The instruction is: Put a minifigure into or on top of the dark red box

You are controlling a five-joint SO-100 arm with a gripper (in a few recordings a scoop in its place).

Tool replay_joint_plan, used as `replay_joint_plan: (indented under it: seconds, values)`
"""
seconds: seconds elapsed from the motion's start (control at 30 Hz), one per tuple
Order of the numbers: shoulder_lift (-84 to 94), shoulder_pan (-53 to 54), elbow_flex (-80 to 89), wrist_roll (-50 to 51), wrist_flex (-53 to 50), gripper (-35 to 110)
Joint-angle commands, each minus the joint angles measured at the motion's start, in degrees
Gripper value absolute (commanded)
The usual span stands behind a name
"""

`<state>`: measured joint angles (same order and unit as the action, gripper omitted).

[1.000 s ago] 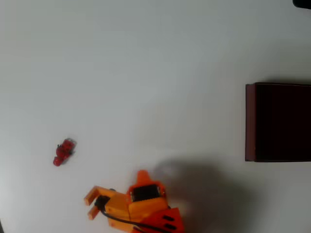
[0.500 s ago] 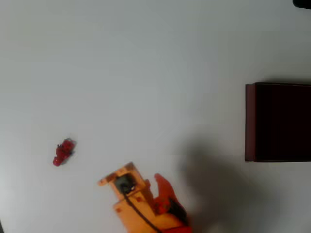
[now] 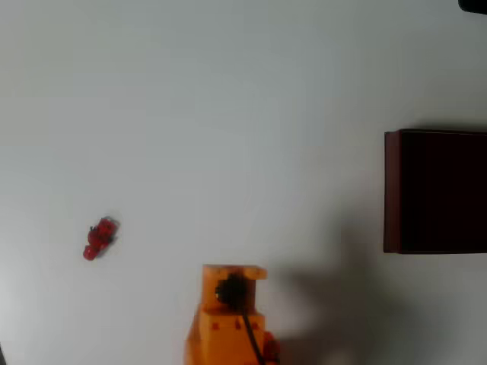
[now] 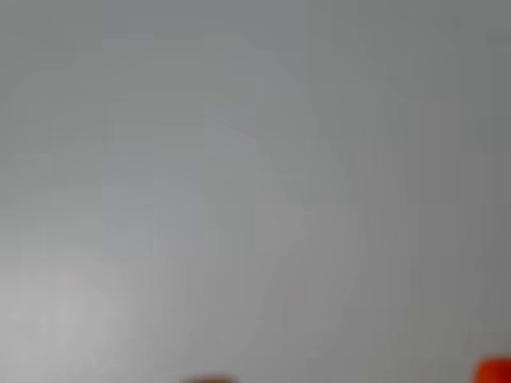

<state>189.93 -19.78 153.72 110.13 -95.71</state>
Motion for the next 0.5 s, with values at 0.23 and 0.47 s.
replay_joint_plan:
  seconds: [0.23, 0.47]
  values:
    - [-7.29, -9.84, -0.26, 23.38, 2.11, 16]
    - [-10.11, -12.92, 1.49, 30.59, 4.83, 16]
